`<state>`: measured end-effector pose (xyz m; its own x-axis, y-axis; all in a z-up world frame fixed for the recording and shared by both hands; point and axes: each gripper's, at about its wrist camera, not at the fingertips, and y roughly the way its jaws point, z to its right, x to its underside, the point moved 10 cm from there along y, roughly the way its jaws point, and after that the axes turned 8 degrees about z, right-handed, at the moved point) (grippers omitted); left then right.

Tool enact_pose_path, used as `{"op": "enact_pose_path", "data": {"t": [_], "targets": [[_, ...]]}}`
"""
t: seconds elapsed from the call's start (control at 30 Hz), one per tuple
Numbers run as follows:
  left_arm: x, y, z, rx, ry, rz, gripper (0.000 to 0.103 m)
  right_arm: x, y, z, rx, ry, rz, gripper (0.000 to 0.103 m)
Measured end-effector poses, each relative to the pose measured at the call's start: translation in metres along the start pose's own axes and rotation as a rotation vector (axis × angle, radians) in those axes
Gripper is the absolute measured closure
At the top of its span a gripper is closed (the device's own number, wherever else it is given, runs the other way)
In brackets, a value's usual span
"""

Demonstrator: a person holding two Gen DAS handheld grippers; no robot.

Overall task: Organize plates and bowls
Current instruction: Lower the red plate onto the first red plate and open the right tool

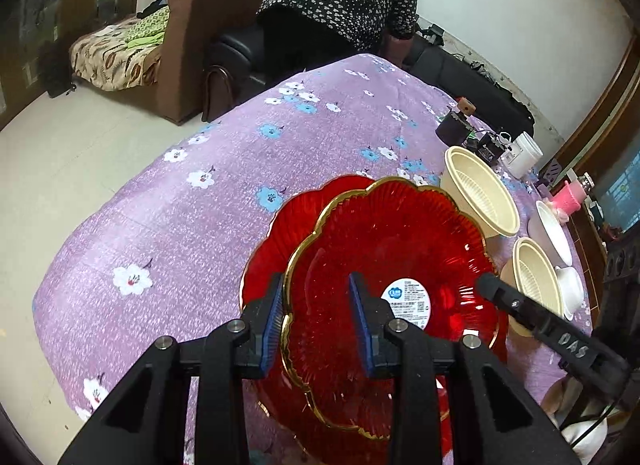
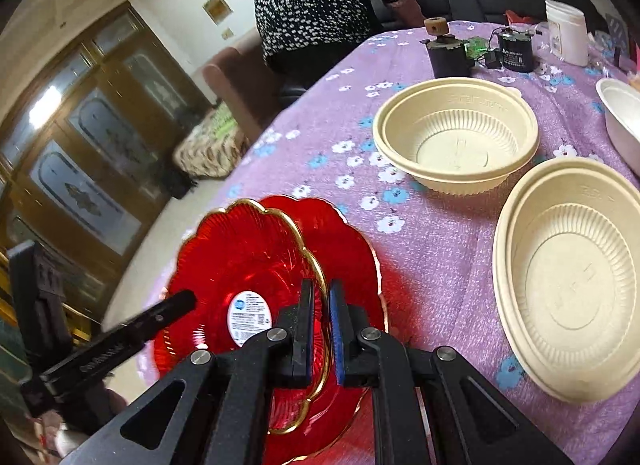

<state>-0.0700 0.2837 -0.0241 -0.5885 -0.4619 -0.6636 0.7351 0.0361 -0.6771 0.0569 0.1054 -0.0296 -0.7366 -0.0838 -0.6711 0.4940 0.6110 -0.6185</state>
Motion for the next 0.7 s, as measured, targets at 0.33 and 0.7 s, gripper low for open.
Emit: {"op": "enact_pose_path", "data": {"t": [0.33,0.7], "targets": [[-0.004,-0.006,0.015,-0.015,0.087,0.031,0.030,0.006,0.009,-0.009,0.126,-0.190,0.043,0.088],[-0.017,-0.036,0.023,-0.028,0.113,0.147,0.026,-0.008,-0.017,-0.019,0.133,-0.236,0.178,0.071]]}}
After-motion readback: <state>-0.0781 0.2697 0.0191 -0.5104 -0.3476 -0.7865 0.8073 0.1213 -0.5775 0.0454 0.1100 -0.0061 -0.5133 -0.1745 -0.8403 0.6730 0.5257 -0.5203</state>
